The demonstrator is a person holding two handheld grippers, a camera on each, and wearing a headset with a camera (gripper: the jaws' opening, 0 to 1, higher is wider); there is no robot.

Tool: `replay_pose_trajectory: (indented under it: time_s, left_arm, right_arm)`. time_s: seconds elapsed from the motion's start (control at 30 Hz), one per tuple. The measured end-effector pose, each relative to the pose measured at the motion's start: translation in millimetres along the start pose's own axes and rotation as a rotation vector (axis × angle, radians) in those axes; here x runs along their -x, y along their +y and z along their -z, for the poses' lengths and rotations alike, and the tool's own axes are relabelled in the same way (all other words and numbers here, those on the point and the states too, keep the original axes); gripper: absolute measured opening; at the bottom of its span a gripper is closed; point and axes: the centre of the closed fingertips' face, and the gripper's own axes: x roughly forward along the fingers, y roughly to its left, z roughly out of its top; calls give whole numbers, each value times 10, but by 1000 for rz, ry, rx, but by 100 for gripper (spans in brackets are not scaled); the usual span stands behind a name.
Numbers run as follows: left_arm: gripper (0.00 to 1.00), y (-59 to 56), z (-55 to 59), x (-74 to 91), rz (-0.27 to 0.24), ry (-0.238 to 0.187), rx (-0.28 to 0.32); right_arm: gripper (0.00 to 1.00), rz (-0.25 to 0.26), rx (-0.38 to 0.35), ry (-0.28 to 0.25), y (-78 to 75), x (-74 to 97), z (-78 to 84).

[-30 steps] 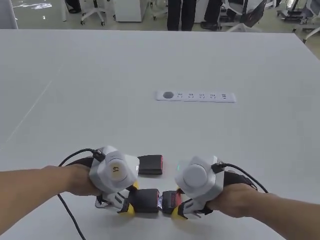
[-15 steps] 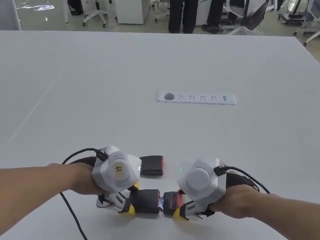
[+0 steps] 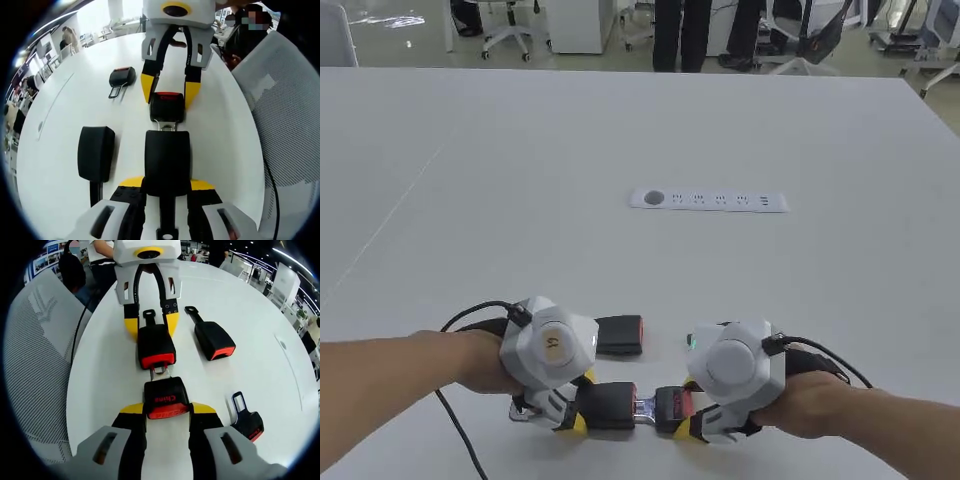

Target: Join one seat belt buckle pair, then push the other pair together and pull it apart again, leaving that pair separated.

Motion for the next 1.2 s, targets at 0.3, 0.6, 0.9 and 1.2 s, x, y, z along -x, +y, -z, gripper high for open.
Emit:
replay_pose_trajectory:
  time_s: [0.3, 0.6, 0.9, 1.2]
  left_arm:
    - [32, -15, -21, 13, 0, 4, 0]
    - [33, 17, 11, 10, 3, 12, -4]
    - [33, 22, 19, -5, 8, 23, -19]
    - [33, 30, 23, -17, 8, 28, -20]
  right_arm:
    - [30, 5, -8, -28, -14, -4, 9]
    - [30, 1, 1, -26, -21, 1, 39]
    - [30, 1, -2, -9, -41, 62, 126]
    - [30, -9, 3, 4, -47, 107, 206]
